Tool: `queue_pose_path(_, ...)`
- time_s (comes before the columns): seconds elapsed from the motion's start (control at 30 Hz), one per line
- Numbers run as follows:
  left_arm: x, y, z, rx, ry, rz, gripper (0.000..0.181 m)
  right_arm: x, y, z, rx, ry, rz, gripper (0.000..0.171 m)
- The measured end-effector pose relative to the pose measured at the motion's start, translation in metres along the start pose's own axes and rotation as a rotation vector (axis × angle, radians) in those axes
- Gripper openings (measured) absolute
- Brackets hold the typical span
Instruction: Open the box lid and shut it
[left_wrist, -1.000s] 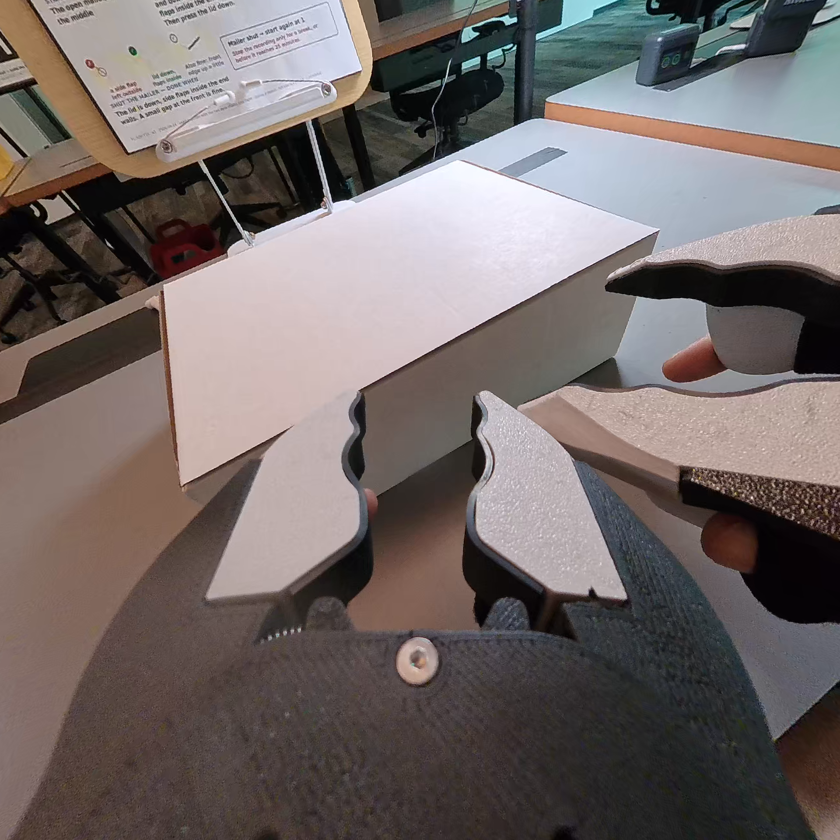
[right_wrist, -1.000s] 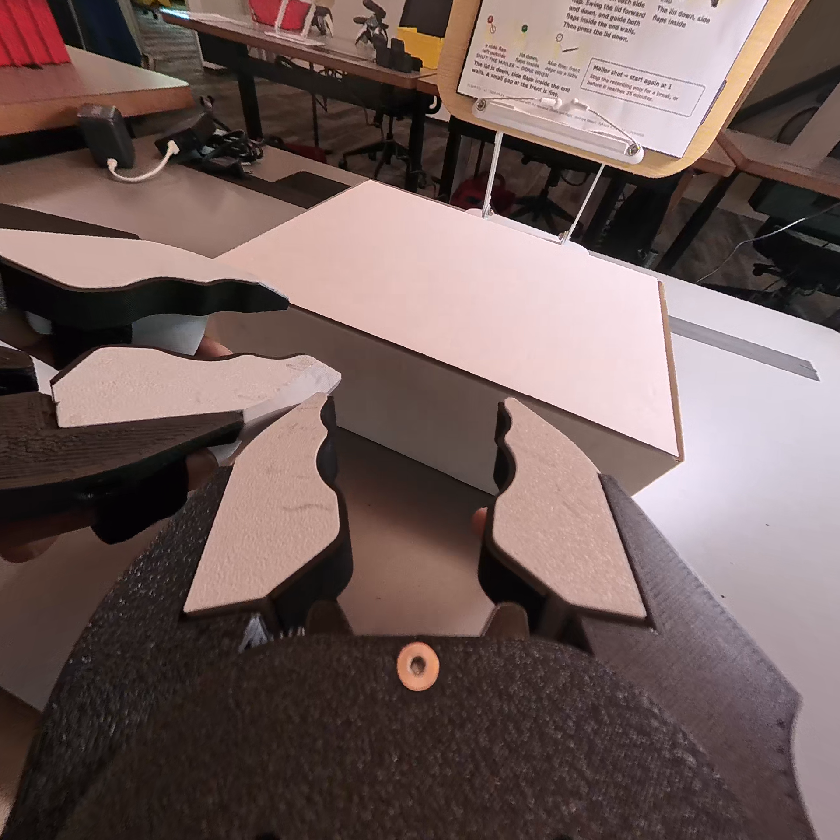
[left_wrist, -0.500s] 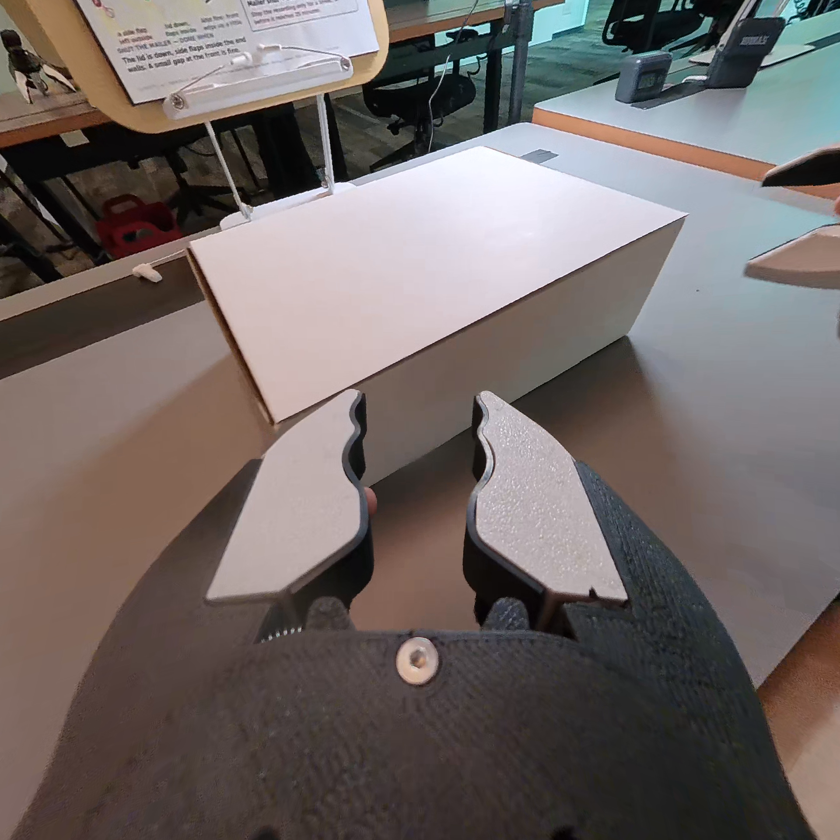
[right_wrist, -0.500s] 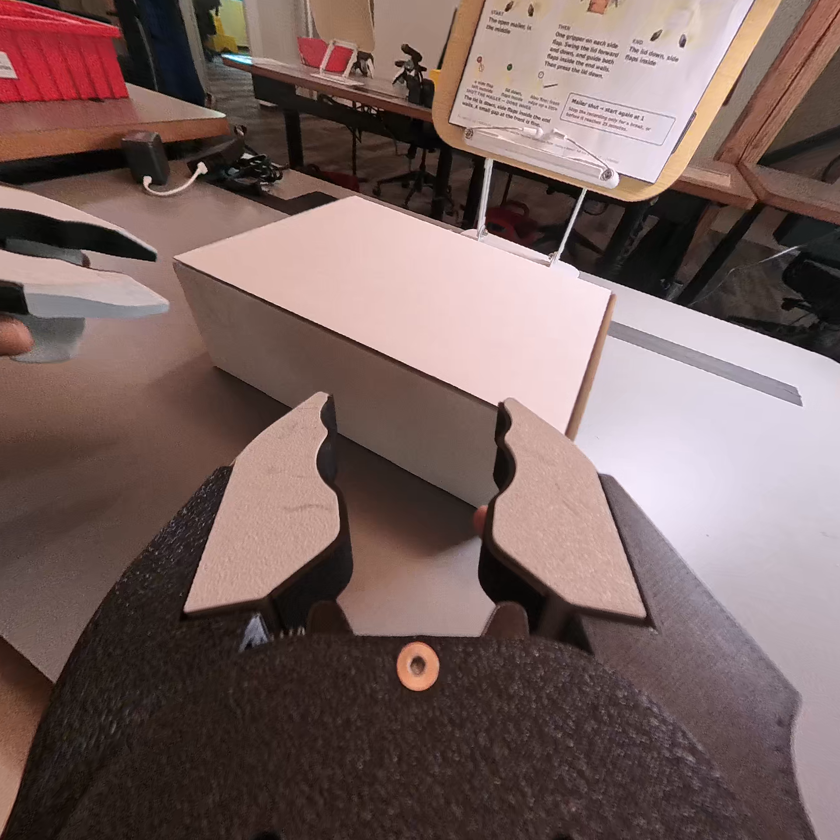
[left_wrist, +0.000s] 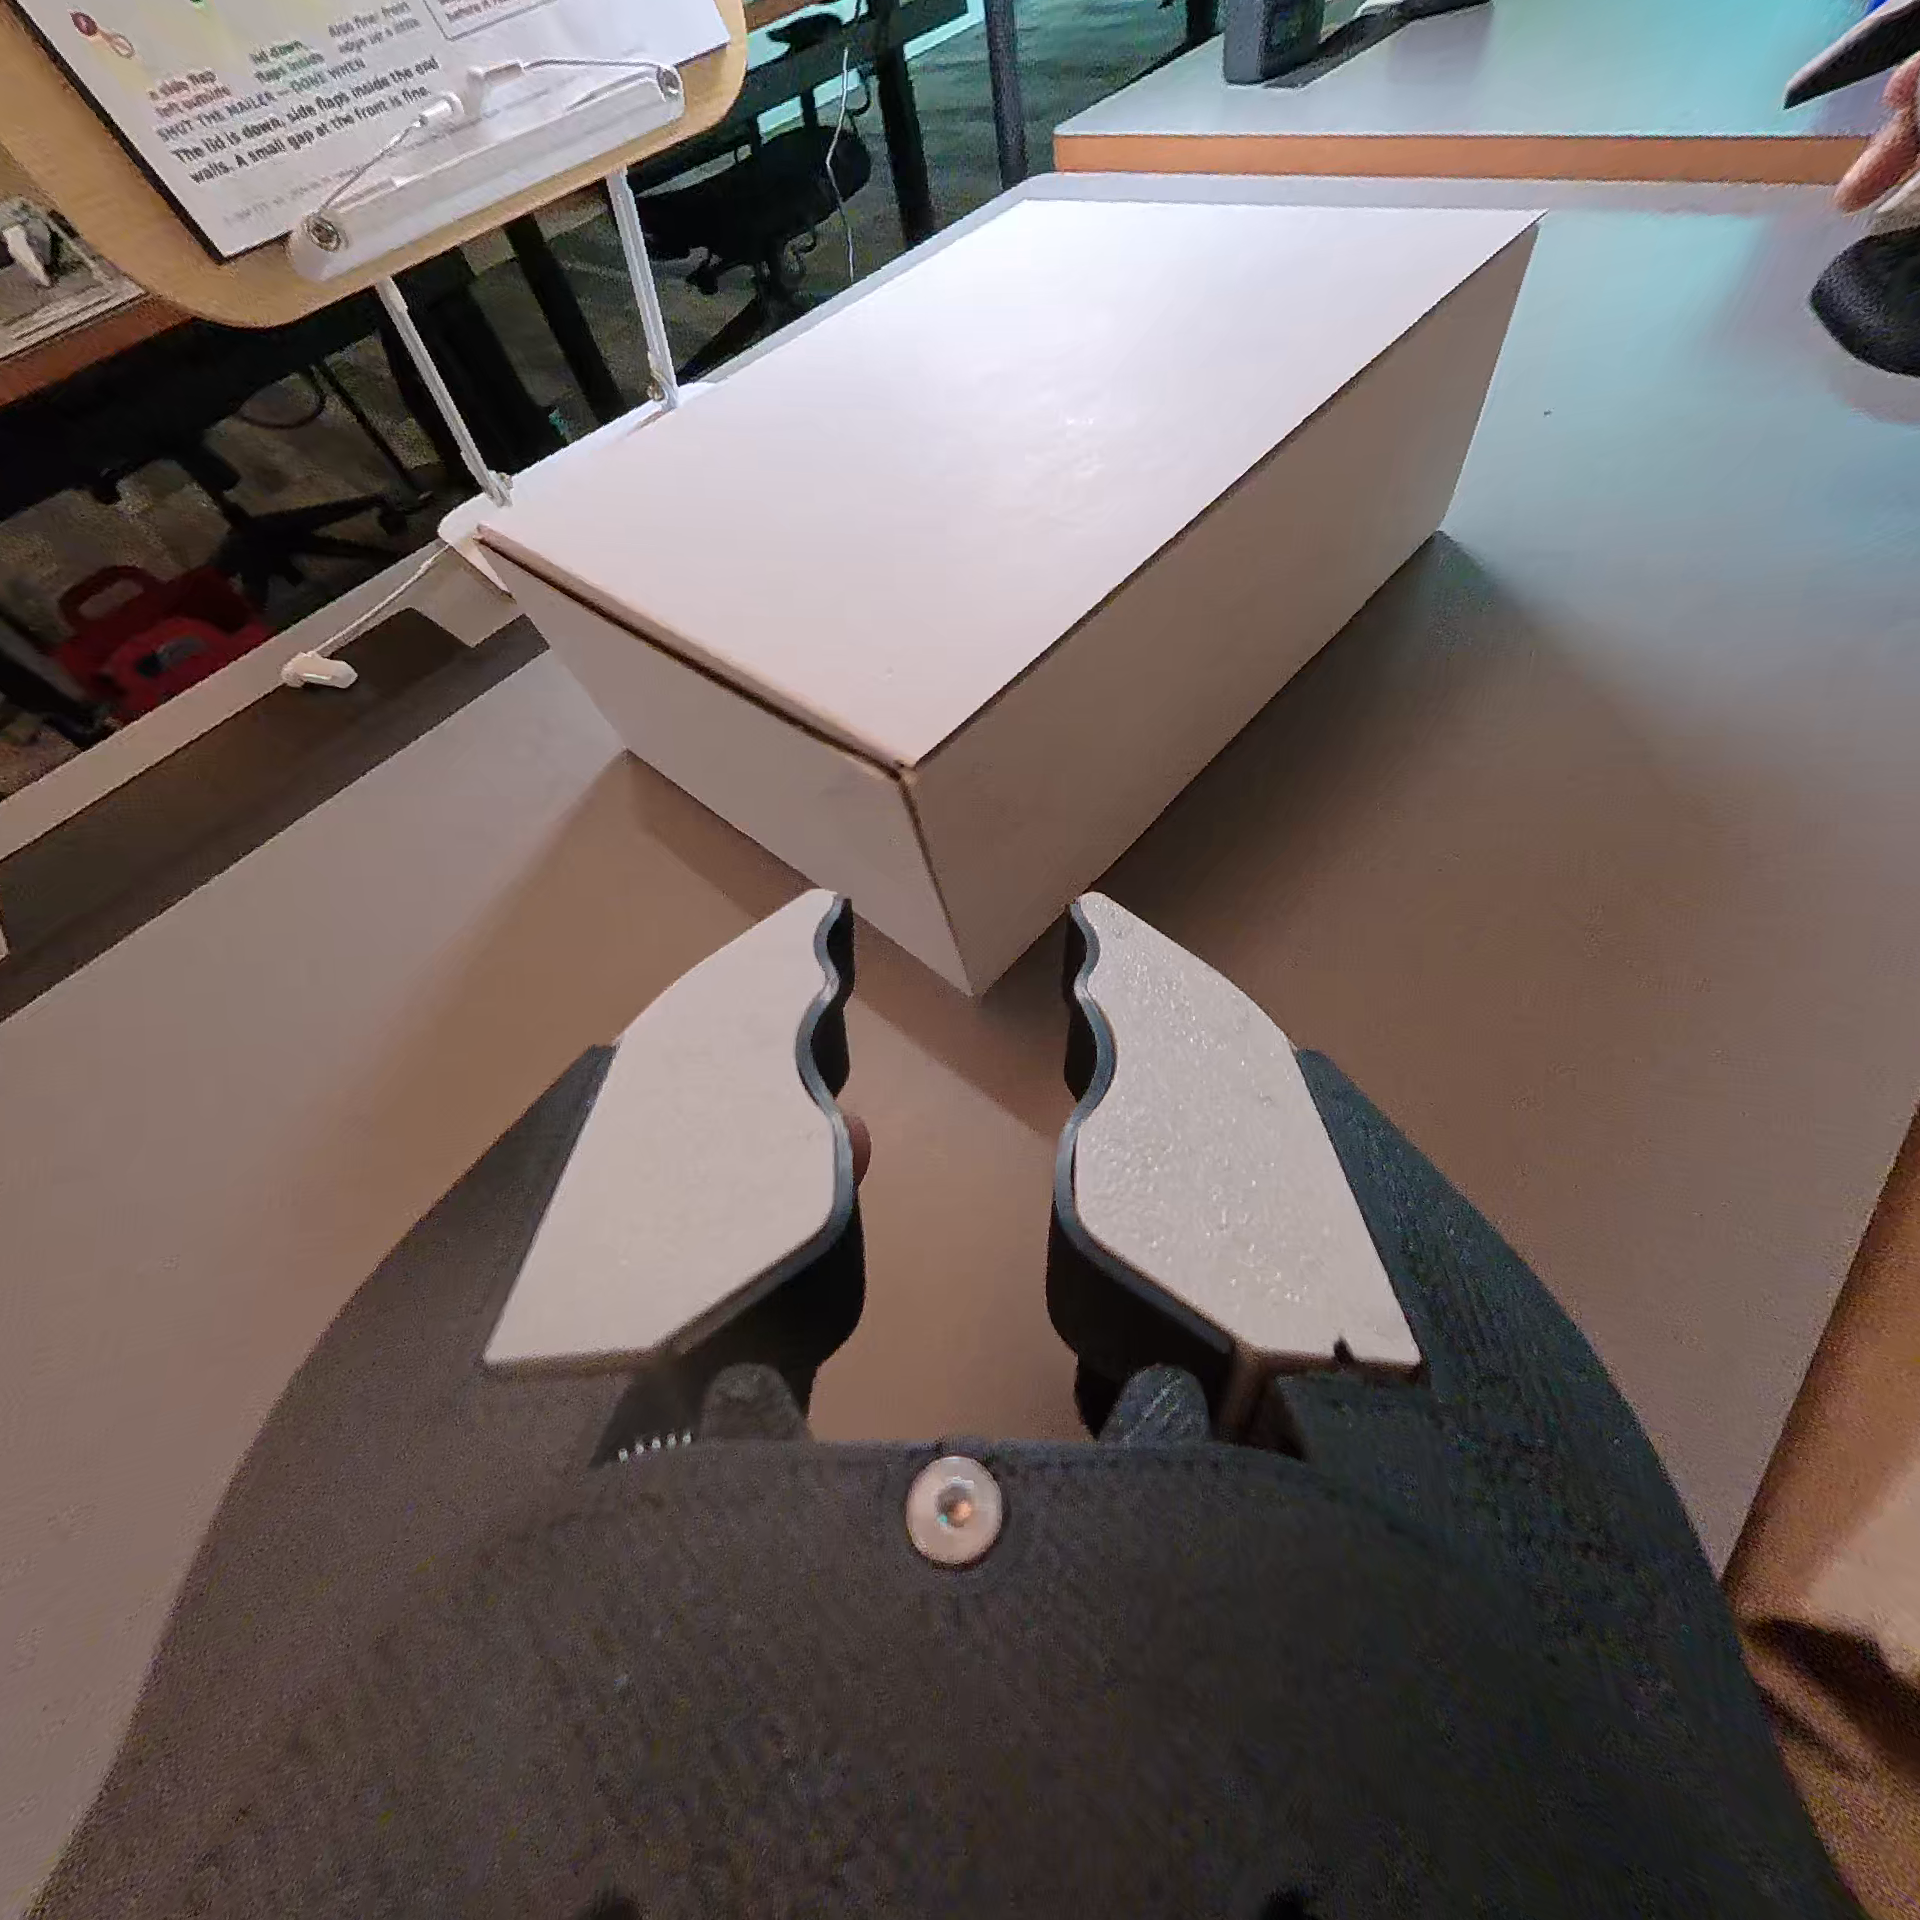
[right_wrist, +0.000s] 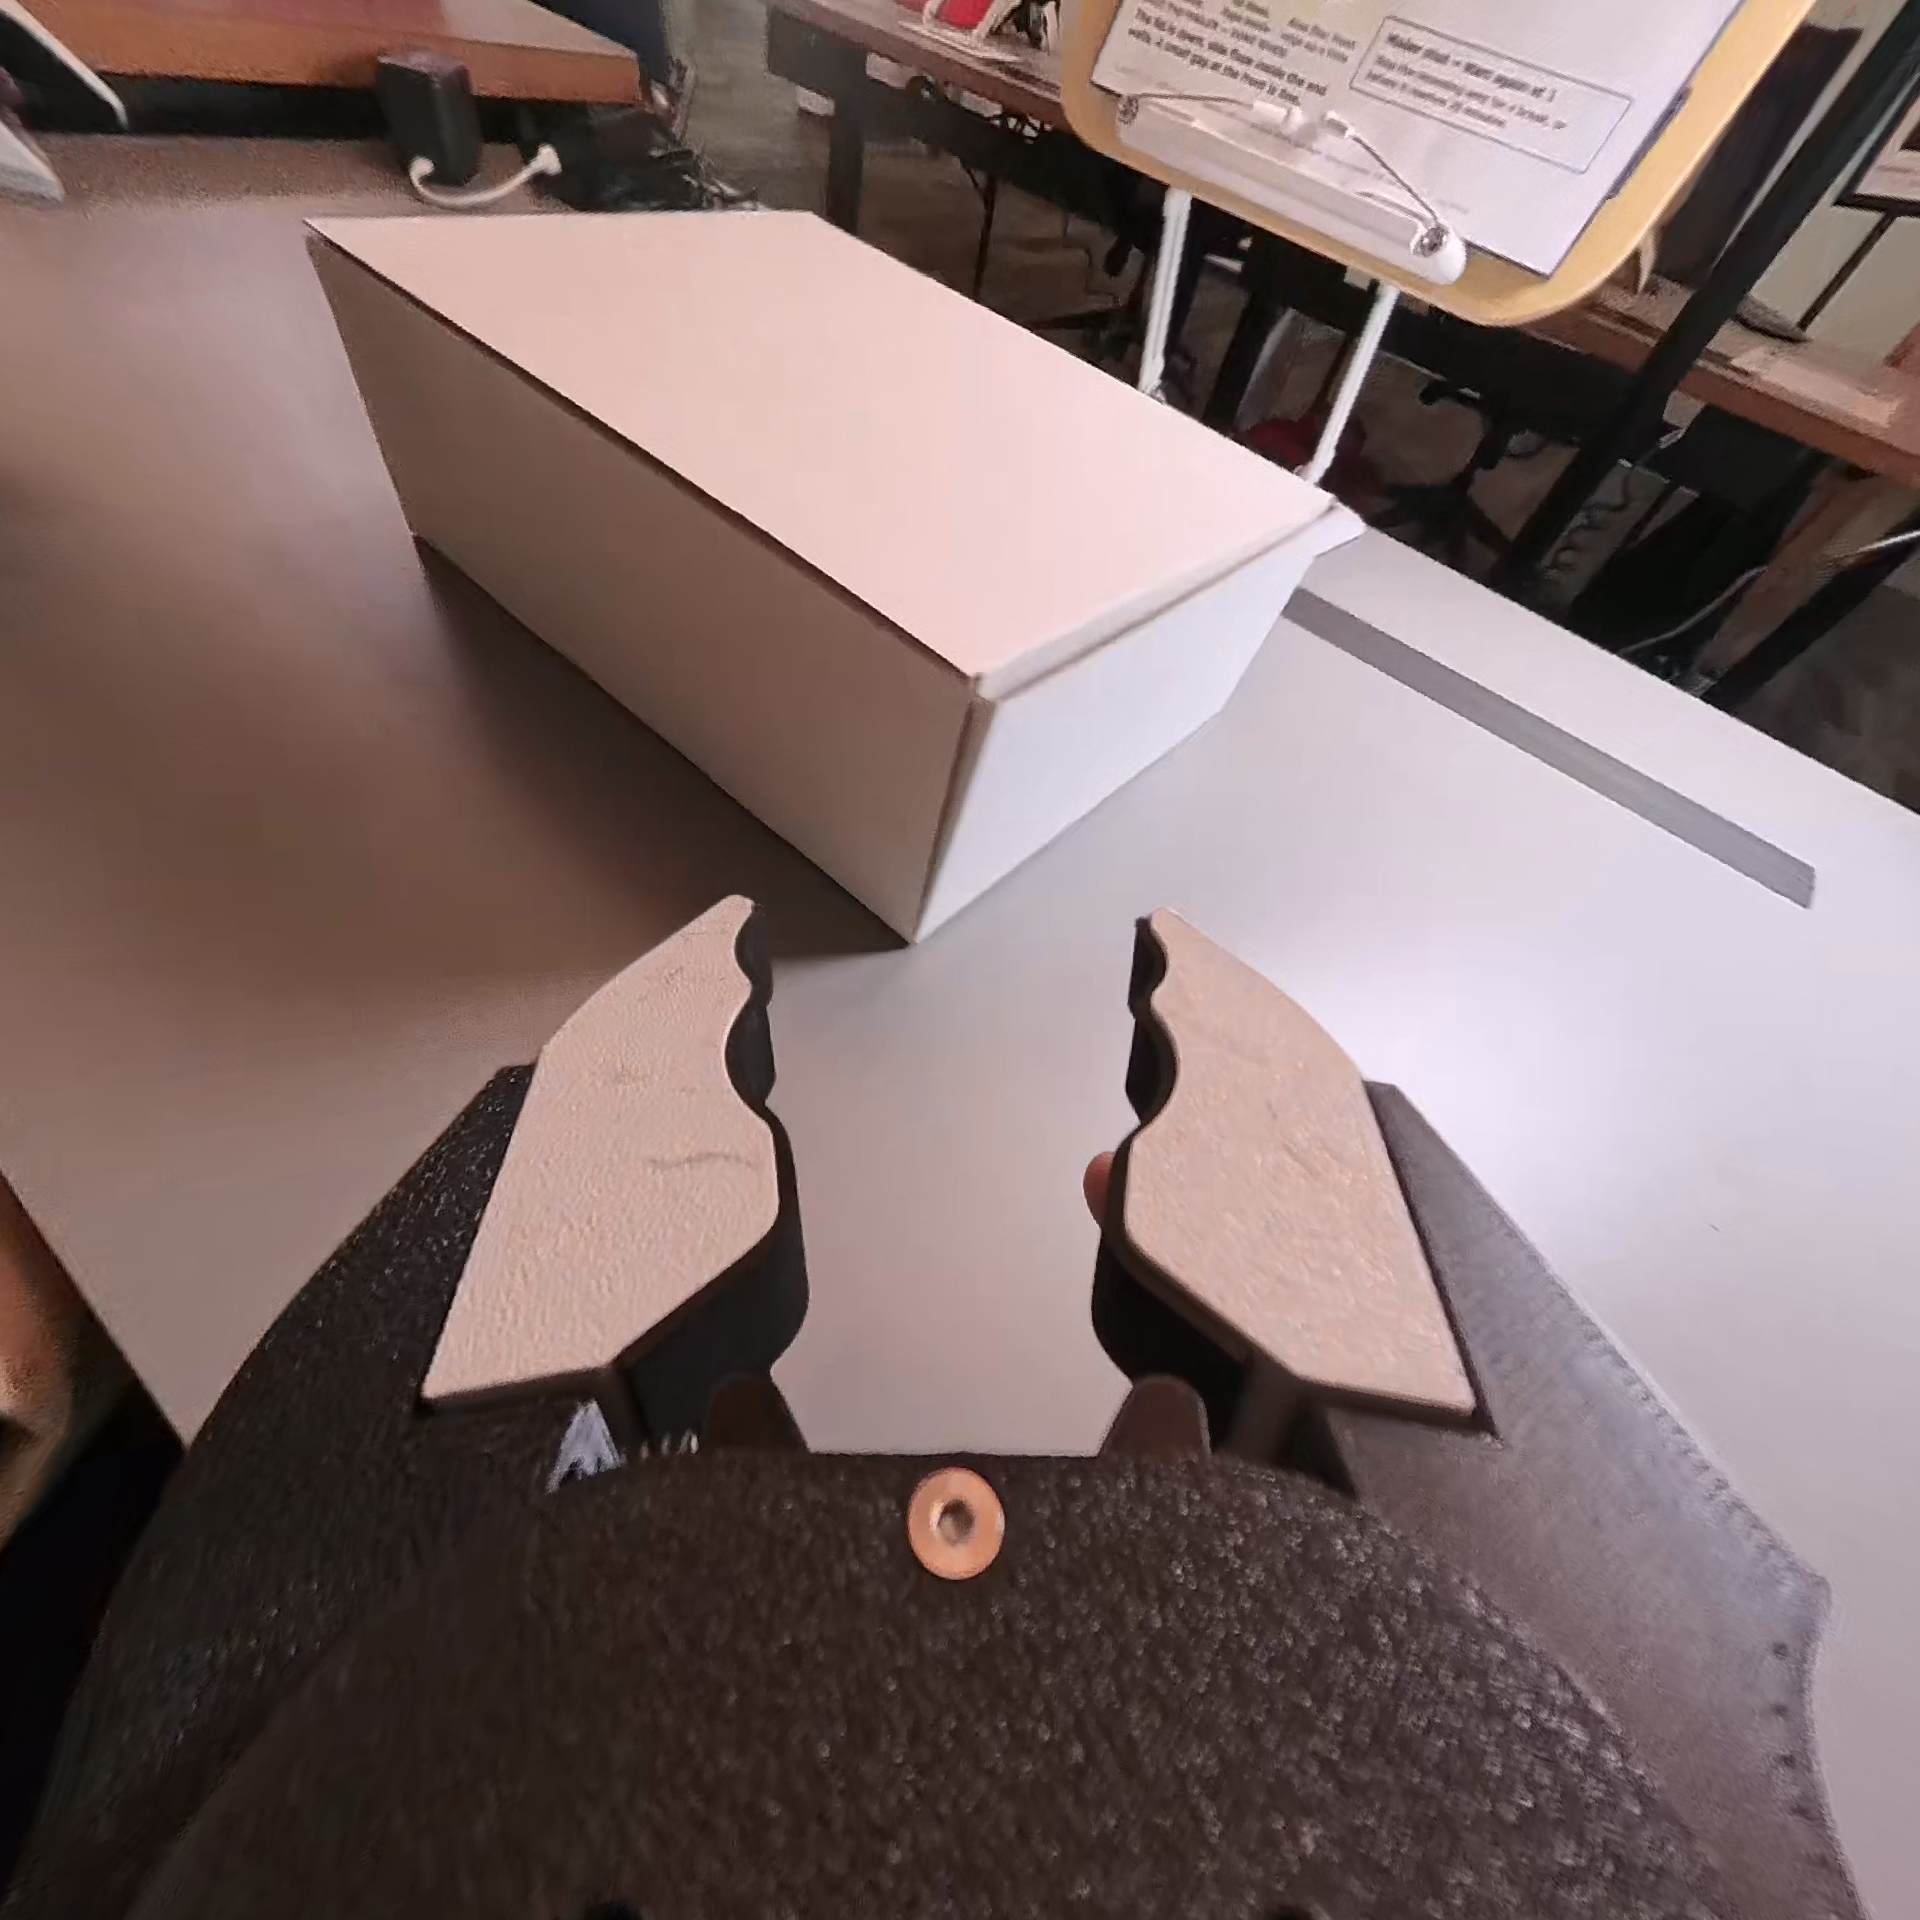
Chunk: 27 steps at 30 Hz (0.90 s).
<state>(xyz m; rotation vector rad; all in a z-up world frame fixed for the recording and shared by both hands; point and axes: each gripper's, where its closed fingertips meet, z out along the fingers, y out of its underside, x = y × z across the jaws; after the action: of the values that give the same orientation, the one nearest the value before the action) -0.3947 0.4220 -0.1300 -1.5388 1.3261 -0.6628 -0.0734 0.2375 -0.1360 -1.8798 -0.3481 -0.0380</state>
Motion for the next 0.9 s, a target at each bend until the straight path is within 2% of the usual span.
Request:
queue_pose_path(0.03, -0.004, 0.001, -0.004, 0.011, 0.024, 0.007, 0.039, 0.006, 0.003, -0.004, 0.002, -0.017, -0.001, 0.065)
queue_pose_path(0.2, -0.029, 0.014, -0.013, 0.003, 0.144, 0.02, 0.049, 0.027, 0.007, -0.012, 0.008, -0.133, 0.013, 0.07)
queue_pose_path(0.43, -0.066, 0.041, -0.011, 0.005, 0.306, 0.038, 0.061, 0.045, 0.037, 0.014, -0.092, -0.287, 0.043, 0.089)
queue_pose_path(0.6, -0.104, 0.063, -0.006, -0.072, 0.336, -0.003, 0.069, 0.064, 0.049, 0.028, -0.147, -0.348, 0.082, 0.098)
queue_pose_path(0.77, -0.147, 0.073, 0.001, -0.148, 0.36, -0.114, 0.072, 0.099, 0.044, 0.038, -0.19, -0.375, 0.147, 0.101)
queue_pose_path(0.9, -0.175, 0.066, 0.015, -0.173, 0.408, -0.246, 0.071, 0.133, 0.038, 0.055, -0.218, -0.378, 0.218, 0.1)
